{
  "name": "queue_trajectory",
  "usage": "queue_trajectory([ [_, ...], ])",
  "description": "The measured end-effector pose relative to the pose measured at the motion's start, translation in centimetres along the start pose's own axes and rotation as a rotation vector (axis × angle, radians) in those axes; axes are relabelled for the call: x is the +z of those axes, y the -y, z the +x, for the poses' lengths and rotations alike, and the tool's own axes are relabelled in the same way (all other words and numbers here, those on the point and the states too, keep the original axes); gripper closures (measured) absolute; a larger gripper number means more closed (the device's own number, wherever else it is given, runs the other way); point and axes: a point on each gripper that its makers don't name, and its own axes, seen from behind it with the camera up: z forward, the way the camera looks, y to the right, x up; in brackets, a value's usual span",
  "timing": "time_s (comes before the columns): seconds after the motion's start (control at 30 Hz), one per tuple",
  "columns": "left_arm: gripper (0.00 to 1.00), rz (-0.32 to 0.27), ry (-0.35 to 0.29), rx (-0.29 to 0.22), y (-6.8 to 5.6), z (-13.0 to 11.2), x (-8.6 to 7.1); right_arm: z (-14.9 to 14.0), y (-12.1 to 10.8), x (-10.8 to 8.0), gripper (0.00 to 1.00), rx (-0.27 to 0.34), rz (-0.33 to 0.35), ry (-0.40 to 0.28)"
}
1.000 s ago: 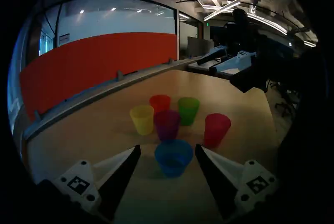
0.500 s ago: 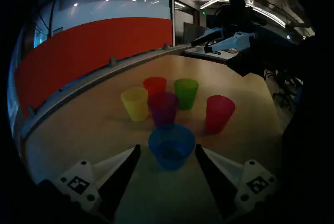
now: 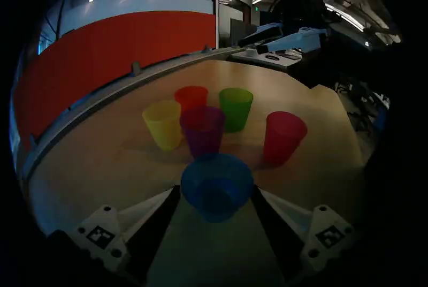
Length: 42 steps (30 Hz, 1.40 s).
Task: Pour water
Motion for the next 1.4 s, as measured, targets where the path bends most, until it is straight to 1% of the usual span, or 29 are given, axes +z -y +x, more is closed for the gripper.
queue_trajectory([
  [0.17, 0.03, -0.01, -0.003, 0.001, -0.3, 0.3, 0.8, 0.0, -0.1, 0.2, 0.0, 0.0, 0.0, 0.002],
  [0.47, 0.03, -0.012, -0.001, 0.002, -0.3, 0.3, 1.6, 0.1, -0.2, 0.1, 0.0, -0.004, -0.003, 0.004],
  [0.53, 0.04, -0.008, -0.001, 0.001, -0.2, 0.3, 1.7, 0.0, -0.2, 0.1, 0.0, -0.003, -0.003, 0.005],
  [0.6, 0.11, -0.006, 0.0, 0.0, -0.2, 0.4, 1.7, -0.1, -0.2, 0.1, 0.0, -0.003, -0.003, 0.005],
  [0.67, 0.12, -0.005, 0.001, 0.001, -0.2, 0.3, 1.8, -0.1, -0.2, 0.1, 0.0, -0.002, -0.002, 0.006],
  [0.97, 0.12, -0.01, 0.011, 0.019, -0.3, 0.3, 1.7, -0.4, -0.1, 0.3, 0.0, 0.0, 0.002, 0.01],
  [1.17, 0.12, -0.006, 0.007, 0.026, -0.2, 0.5, 1.5, -1.3, 0.0, 0.7, 0.0, -0.009, 0.002, 0.029],
  [1.4, 0.12, 0.007, -0.021, 0.02, 0.2, 1.5, 0.8, -2.4, 0.5, 1.6, 0.0, -0.005, 0.015, 0.047],
])
